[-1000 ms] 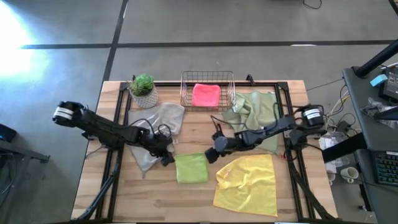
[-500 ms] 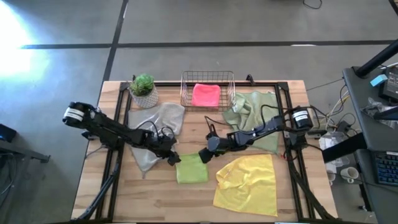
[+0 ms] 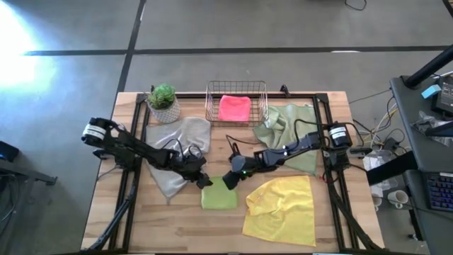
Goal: Fold microfiber towels
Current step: Put the folded light green towel into the wire basket
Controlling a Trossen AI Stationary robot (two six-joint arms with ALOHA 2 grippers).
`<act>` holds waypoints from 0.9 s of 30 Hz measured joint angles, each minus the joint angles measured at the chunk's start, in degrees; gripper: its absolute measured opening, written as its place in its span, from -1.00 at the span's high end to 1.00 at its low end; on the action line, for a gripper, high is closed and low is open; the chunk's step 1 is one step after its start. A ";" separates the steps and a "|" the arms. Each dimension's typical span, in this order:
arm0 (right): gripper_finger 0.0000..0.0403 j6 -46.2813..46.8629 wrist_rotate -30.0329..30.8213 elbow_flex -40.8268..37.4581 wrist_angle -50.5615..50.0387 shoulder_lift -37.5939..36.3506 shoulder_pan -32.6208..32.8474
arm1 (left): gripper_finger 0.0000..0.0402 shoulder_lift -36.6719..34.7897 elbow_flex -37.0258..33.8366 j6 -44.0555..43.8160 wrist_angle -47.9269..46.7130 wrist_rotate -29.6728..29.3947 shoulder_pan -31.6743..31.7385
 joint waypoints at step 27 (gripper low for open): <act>0.95 -5.68 0.11 14.96 -20.38 -0.24 5.62 | 0.95 -11.19 3.23 6.75 -0.65 1.02 -0.04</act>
